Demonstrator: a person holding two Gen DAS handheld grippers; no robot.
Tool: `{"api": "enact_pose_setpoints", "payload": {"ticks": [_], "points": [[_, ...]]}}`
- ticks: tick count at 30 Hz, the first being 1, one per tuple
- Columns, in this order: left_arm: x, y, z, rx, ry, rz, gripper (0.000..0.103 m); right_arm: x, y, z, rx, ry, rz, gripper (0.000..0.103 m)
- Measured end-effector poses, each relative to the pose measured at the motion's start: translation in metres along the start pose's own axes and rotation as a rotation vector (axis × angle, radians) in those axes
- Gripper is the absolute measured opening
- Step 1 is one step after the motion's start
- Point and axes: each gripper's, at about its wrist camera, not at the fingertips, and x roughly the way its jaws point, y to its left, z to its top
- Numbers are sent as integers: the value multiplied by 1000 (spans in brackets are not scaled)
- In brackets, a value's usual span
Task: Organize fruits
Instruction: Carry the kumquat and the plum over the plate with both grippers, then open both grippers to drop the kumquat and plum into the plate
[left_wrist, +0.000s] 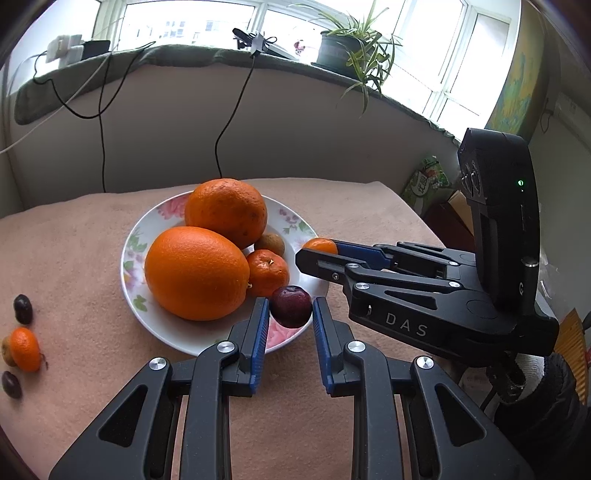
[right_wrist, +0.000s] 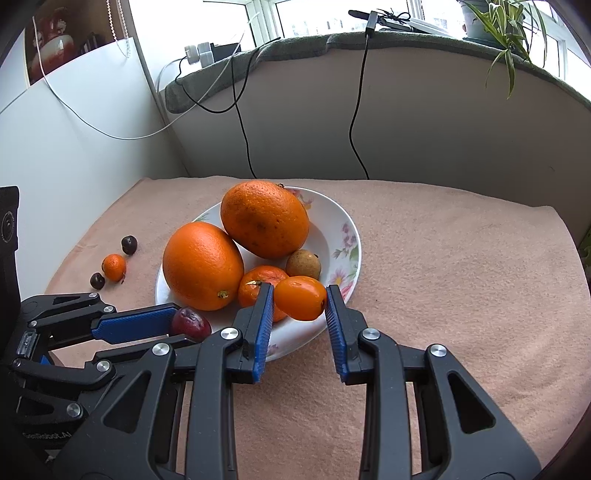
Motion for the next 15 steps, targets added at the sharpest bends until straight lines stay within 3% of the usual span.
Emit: {"api": "enact_pose_setpoints", "payload": {"ticks": [13,15], "points": [[-3,-2,0,8,-6,15,23,0,2,1,2,-2,-5,30],[-4,-2,1,9,-8,21,23,-2,1,1,7,-12,-12,44]]}}
